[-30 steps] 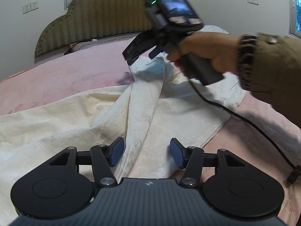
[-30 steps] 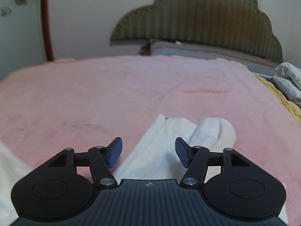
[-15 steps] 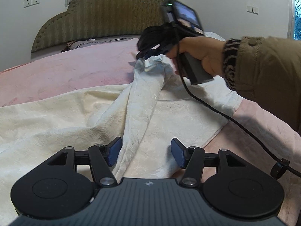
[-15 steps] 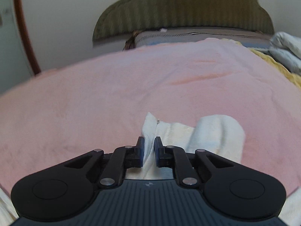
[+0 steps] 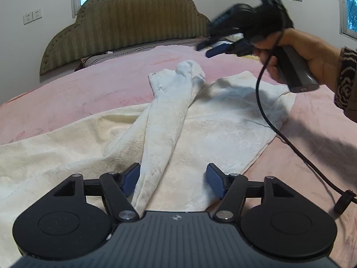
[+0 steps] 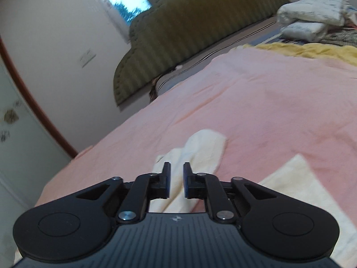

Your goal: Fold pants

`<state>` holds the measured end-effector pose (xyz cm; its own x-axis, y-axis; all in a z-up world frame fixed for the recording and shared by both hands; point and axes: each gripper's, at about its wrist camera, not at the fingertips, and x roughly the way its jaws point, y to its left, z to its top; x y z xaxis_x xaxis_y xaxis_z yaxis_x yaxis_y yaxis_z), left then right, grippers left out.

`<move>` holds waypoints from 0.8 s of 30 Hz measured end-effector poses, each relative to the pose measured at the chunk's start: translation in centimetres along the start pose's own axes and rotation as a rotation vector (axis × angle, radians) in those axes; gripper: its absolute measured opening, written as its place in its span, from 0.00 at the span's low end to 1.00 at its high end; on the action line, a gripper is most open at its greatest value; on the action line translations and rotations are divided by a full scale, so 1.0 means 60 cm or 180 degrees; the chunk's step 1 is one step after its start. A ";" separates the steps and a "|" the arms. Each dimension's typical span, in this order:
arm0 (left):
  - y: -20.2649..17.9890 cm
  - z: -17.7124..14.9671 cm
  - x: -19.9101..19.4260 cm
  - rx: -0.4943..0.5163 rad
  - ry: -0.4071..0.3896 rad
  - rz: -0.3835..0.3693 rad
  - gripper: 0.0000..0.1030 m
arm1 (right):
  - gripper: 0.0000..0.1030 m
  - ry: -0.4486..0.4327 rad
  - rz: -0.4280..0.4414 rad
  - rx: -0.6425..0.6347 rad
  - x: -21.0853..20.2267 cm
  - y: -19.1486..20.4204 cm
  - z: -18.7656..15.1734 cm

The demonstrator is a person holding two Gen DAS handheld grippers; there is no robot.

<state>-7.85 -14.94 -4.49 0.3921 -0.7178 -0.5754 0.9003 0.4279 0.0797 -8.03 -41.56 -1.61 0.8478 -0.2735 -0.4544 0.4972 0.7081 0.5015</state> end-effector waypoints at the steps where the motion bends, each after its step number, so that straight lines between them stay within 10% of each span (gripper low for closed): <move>1: 0.001 -0.001 0.001 -0.0006 -0.0005 -0.0003 0.68 | 0.58 0.0055 -0.0015 -0.0095 0.016 0.020 0.000; 3: 0.005 -0.002 0.003 -0.0043 0.0011 -0.0037 0.70 | 0.89 0.0193 -0.0102 -0.0396 0.055 0.074 -0.011; 11: 0.020 -0.002 0.008 -0.0186 0.0049 -0.0216 0.82 | 0.88 0.0911 -0.1276 -0.1532 0.262 0.199 -0.050; 15: 0.020 -0.003 0.007 -0.0200 0.0048 -0.0242 0.84 | 0.87 0.0885 -0.1108 -0.1569 0.271 0.191 -0.051; 17: 0.021 -0.004 0.006 -0.0188 0.0051 -0.0237 0.84 | 0.67 0.0921 -0.1052 -0.1598 0.272 0.184 -0.049; 19: 0.020 -0.002 0.006 -0.0179 0.0054 -0.0227 0.85 | 0.16 0.0901 -0.0981 -0.1494 0.264 0.172 -0.039; 24: 0.022 -0.003 0.008 -0.0198 0.0046 -0.0236 0.85 | 0.08 0.0771 -0.0870 -0.1373 0.230 0.156 -0.025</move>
<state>-6.52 -14.59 -4.80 0.3216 -0.7410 -0.5895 0.9131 0.4075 -0.0141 8.05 -37.75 -4.27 0.6069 -0.3630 -0.7071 0.5291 0.8484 0.0187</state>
